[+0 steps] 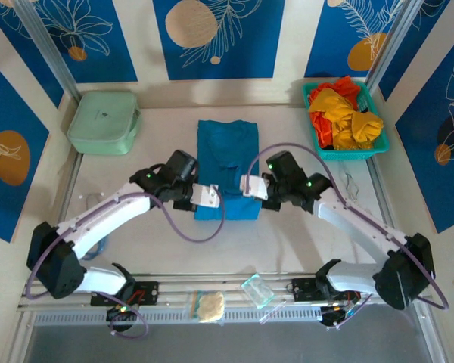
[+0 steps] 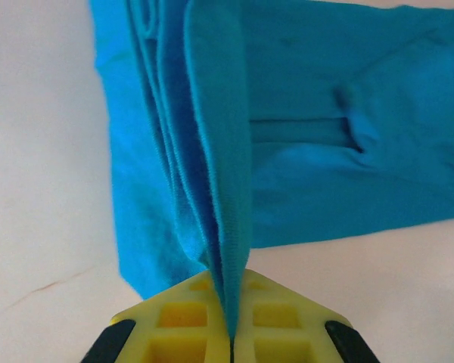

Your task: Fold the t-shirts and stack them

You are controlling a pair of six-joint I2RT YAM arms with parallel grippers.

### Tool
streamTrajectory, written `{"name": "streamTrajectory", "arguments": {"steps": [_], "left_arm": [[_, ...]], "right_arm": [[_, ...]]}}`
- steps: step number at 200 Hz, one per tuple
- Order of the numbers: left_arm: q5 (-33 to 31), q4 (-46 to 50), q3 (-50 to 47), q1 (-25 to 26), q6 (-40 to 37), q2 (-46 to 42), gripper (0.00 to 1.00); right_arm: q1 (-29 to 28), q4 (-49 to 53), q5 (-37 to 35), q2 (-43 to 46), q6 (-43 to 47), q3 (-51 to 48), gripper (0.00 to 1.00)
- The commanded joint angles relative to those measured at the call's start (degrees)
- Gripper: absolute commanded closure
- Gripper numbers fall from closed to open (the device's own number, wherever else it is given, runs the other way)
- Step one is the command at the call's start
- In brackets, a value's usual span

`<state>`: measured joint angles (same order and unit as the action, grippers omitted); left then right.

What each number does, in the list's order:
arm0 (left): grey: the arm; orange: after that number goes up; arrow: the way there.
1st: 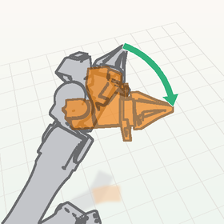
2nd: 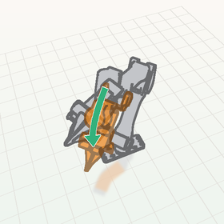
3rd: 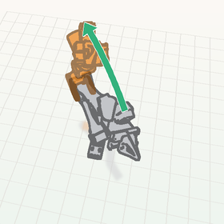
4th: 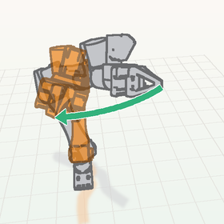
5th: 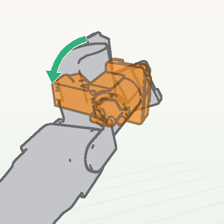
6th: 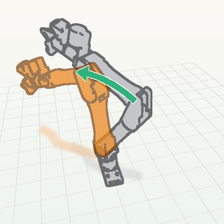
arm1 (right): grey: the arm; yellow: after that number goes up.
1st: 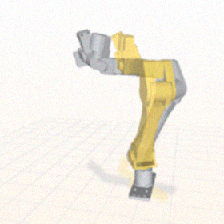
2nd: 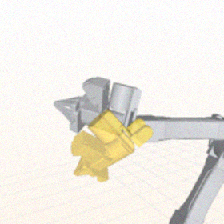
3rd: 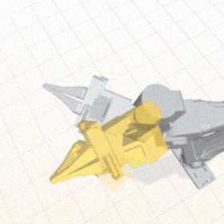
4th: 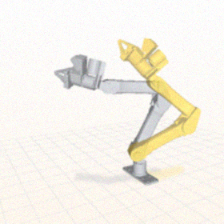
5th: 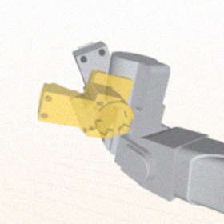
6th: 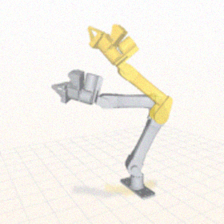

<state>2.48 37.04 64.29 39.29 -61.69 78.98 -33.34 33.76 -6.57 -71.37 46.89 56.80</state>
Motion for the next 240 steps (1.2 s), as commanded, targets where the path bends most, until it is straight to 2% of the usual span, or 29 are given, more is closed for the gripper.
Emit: {"name": "streamTrajectory", "arguments": {"steps": [1, 67, 139, 158, 171, 184, 199, 217, 229, 240], "left_arm": [[0.59, -2.23, 2.74, -2.20, -2.55, 4.29, 1.00], [-1.30, -16.74, 3.45, -7.94, -4.84, 15.22, 1.00], [-5.31, -31.61, 2.22, -8.79, -5.83, 24.72, 1.00], [-6.86, -35.24, 1.89, -8.88, -5.21, 26.27, 0.83], [-7.69, -37.78, 1.55, -8.90, -4.36, 26.66, 0.74], [-8.63, -40.97, 1.35, -8.97, -2.78, 26.50, 0.60], [-10.79, -45.03, 1.16, -8.97, -1.40, 25.78, 0.48], [-15.37, -50.93, 0.92, -9.05, -0.28, 24.33, 0.37], [-17.58, -53.78, 0.22, -9.18, -0.18, 22.19, 0.33], [-16.74, -53.75, -1.19, -9.23, -0.35, 18.85, 0.29]], "right_arm": [[3.43, -2.82, 2.82, -4.55, -0.25, 2.82, 1.00], [6.66, -13.05, 1.32, -18.44, -4.63, 6.57, 1.00], [8.29, -19.46, -1.79, -29.86, -11.72, 9.74, 0.99], [8.55, -21.97, -2.82, -32.15, -14.02, 10.57, 0.76], [8.70, -23.34, -3.39, -33.02, -14.91, 11.17, 0.65], [8.95, -24.46, -3.80, -33.15, -15.72, 11.79, 0.56], [9.31, -24.78, -3.98, -32.41, -16.33, 12.61, 0.50], [9.68, -24.15, -3.76, -30.15, -15.87, 12.97, 0.47], [10.00, -22.97, -2.48, -27.61, -14.78, 12.46, 0.46], [10.30, -21.72, 0.04, -24.24, -12.00, 10.93, 0.44]]}}
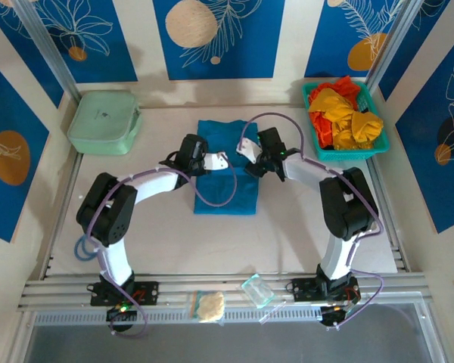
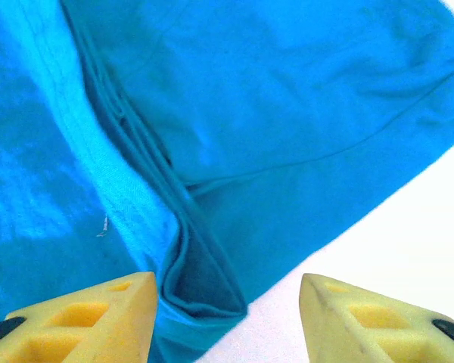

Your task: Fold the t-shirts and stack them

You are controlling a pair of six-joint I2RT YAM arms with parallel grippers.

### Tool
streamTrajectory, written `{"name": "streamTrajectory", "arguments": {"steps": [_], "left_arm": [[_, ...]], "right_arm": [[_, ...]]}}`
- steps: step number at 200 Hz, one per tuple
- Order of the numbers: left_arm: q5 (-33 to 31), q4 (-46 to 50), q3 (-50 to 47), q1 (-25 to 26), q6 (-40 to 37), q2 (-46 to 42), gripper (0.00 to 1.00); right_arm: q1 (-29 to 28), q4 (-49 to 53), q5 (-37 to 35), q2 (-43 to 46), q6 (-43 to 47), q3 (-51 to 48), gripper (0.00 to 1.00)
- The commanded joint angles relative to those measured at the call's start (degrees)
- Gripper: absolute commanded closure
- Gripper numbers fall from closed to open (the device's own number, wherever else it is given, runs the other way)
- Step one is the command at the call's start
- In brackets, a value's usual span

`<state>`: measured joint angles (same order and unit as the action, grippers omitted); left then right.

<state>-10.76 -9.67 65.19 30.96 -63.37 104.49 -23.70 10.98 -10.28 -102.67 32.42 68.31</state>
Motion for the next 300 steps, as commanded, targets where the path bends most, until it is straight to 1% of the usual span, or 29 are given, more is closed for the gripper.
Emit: {"name": "streamTrajectory", "arguments": {"steps": [1, 13, 18, 31, 38, 42, 53, 66, 79, 94, 116, 133, 147, 208, 249, 300], "left_arm": [[-3.26, -6.99, -2.26, -0.90, 1.29, -6.97, 0.29], [1.86, -4.05, -5.25, -0.90, -0.27, -12.34, 0.24], [5.96, -1.37, -6.84, -0.90, -1.92, -14.92, 0.24], [16.86, 8.21, -10.94, -0.93, -8.70, -21.83, 0.22], [21.21, 13.99, -12.58, -0.90, -12.46, -24.67, 0.22], [22.68, 17.56, -12.91, -0.86, -13.96, -25.76, 0.22], [23.38, 28.07, -11.51, -0.09, -15.67, -26.63, 0.23], [21.40, 39.91, -9.26, 1.37, -18.38, -25.48, 0.24], [17.32, 45.07, -9.86, 3.41, -21.12, -23.91, 0.25], [14.61, 44.82, -12.16, 5.22, -23.46, -22.26, 0.25], [15.14, 42.13, -13.60, 6.61, -23.75, -19.88, 0.26], [15.69, 40.61, -13.29, 6.74, -23.29, -18.07, 0.27], [14.46, 38.92, -12.78, 6.74, -22.99, -16.44, 0.28], [13.01, 36.96, -8.59, 5.88, -22.36, -8.85, 0.30], [10.79, 37.40, -5.38, 4.58, -22.47, -2.94, 0.37], [7.64, 39.28, -1.12, 3.32, -23.22, 3.76, 0.52]], "right_arm": [[0.71, 1.19, 4.08, 7.40, 2.86, -0.88, 0.44], [1.00, 3.93, 8.62, 11.78, 8.85, -3.76, 0.41], [1.01, 5.59, 10.59, 13.67, 11.85, -5.04, 0.40], [1.04, 13.21, 16.62, 18.14, 21.05, -7.60, 0.38], [0.75, 17.92, 19.03, 20.00, 25.99, -8.58, 0.35], [0.56, 20.41, 19.63, 21.00, 28.16, -8.96, 0.34], [-0.67, 25.80, 18.35, 22.14, 32.70, -9.51, 0.33], [-2.37, 30.24, 15.28, 21.47, 35.76, -9.34, 0.32], [-3.89, 31.43, 13.35, 20.01, 37.60, -9.55, 0.31], [-5.22, 29.57, 11.44, 18.27, 38.85, -10.29, 0.30], [-6.98, 28.01, 10.29, 14.66, 39.72, -9.89, 0.30], [-8.25, 27.32, 9.51, 11.86, 40.12, -9.22, 0.30], [-9.13, 26.82, 8.76, 9.87, 40.13, -8.60, 0.30], [-11.32, 25.85, 6.83, 3.76, 40.10, -6.98, 0.29], [-11.38, 25.67, 6.50, 0.66, 39.54, -6.01, 0.31], [-10.76, 26.24, 6.94, -2.18, 39.12, -4.64, 0.37]]}}
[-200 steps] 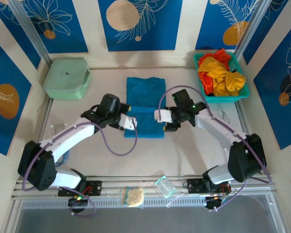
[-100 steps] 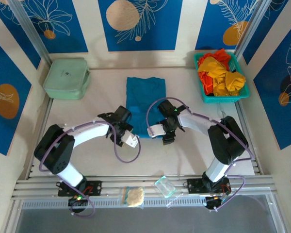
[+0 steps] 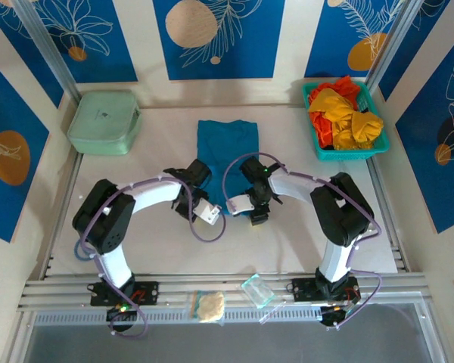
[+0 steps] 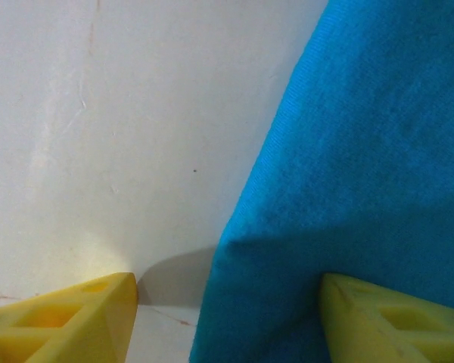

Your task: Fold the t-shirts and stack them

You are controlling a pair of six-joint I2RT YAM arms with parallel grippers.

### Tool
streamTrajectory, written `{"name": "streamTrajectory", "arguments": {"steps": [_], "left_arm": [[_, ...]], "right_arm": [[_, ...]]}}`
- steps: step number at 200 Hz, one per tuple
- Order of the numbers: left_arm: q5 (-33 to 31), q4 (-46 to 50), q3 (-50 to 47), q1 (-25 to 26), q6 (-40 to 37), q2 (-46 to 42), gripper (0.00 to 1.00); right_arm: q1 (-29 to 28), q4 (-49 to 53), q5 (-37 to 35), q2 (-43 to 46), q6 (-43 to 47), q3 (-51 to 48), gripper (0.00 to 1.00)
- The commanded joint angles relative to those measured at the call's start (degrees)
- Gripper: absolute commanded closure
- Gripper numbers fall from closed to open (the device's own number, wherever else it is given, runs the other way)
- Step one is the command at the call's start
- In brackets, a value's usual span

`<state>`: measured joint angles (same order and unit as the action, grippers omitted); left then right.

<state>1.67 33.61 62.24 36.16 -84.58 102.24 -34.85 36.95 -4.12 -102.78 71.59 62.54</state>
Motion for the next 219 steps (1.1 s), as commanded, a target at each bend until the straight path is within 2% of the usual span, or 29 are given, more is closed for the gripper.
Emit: {"name": "streamTrajectory", "arguments": {"steps": [1, 26, 44, 71, 91, 112, 160, 219], "left_arm": [[-4.86, -3.95, 1.96, -1.88, -2.01, 6.16, 0.53], [-6.13, -2.61, 5.57, -1.93, -0.77, 10.48, 0.66], [-7.22, -1.53, 8.65, -1.89, 0.82, 13.85, 0.75], [-8.50, -0.68, 11.63, -1.91, 2.12, 16.75, 1.00], [-8.48, -0.16, 11.77, -1.88, 2.08, 16.41, 1.00], [-8.00, 0.32, 10.67, -1.88, 1.37, 14.17, 1.00], [-6.45, 1.54, 5.61, -1.81, 1.89, 4.17, 1.00], [-5.89, 5.67, -4.36, 0.59, 6.03, -14.65, 1.00]], "right_arm": [[0.39, 0.29, 0.82, -2.16, -0.05, 1.15, 0.37], [0.49, 0.67, 1.31, -3.12, -0.44, 1.79, 0.42], [0.47, 1.01, 1.55, -3.93, -0.58, 2.21, 0.50], [0.57, 1.54, 1.81, -4.71, -0.70, 2.50, 0.64], [0.74, 2.02, 2.17, -4.50, -0.93, 2.45, 0.78], [0.92, 1.94, 2.30, -3.86, -1.23, 1.93, 1.00], [1.10, 1.64, 3.57, 1.27, -3.89, -1.54, 1.00], [-1.40, 0.53, 3.91, 15.69, -11.53, -10.26, 1.00]]}}
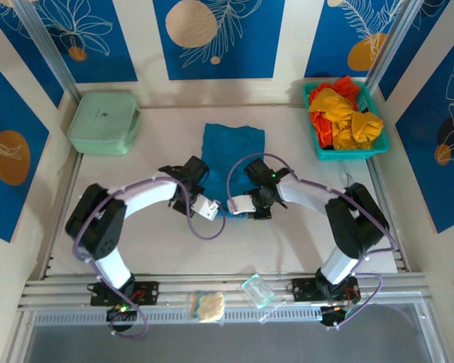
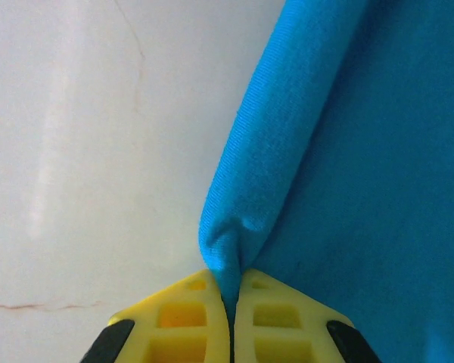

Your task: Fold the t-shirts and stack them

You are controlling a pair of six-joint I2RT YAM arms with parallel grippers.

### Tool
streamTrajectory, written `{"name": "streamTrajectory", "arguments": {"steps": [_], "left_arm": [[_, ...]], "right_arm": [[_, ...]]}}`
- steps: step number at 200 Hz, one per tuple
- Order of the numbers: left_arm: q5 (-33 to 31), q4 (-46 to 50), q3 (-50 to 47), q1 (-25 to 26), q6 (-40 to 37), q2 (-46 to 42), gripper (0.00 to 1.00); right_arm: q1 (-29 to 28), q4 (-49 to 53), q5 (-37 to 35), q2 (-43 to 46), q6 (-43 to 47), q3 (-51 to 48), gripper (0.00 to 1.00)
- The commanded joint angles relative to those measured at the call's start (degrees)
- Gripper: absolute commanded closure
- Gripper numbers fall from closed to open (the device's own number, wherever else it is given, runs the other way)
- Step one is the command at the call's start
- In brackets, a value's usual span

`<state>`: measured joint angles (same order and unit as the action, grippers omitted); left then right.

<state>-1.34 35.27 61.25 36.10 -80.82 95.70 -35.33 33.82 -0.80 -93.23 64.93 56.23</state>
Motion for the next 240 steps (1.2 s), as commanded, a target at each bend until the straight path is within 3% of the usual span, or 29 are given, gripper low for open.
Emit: {"name": "streamTrajectory", "arguments": {"steps": [1, 55, 93, 168, 240], "left_arm": [[-2.88, 4.06, -3.58, 0.74, 2.30, -8.49, 1.00], [-3.83, 11.23, -6.66, 5.64, 5.84, -24.75, 1.00], [-6.63, 11.01, -1.49, 5.40, 6.49, -25.99, 1.00], [-6.30, -1.24, 11.42, -3.90, 5.57, -8.87, 1.00], [-5.32, -10.37, 19.53, -10.92, 4.79, 9.39, 1.00]], "right_arm": [[-1.03, 3.68, 0.56, 6.44, -5.01, -4.11, 1.00], [-6.69, 8.44, -1.84, 23.56, -13.26, -7.62, 1.00], [-5.56, 8.73, -4.47, 27.98, -13.93, -3.03, 1.00], [9.03, 3.27, -2.78, 12.12, -9.69, 11.43, 1.00], [14.98, -3.71, -3.42, -9.71, -12.92, 24.19, 1.00]]}}
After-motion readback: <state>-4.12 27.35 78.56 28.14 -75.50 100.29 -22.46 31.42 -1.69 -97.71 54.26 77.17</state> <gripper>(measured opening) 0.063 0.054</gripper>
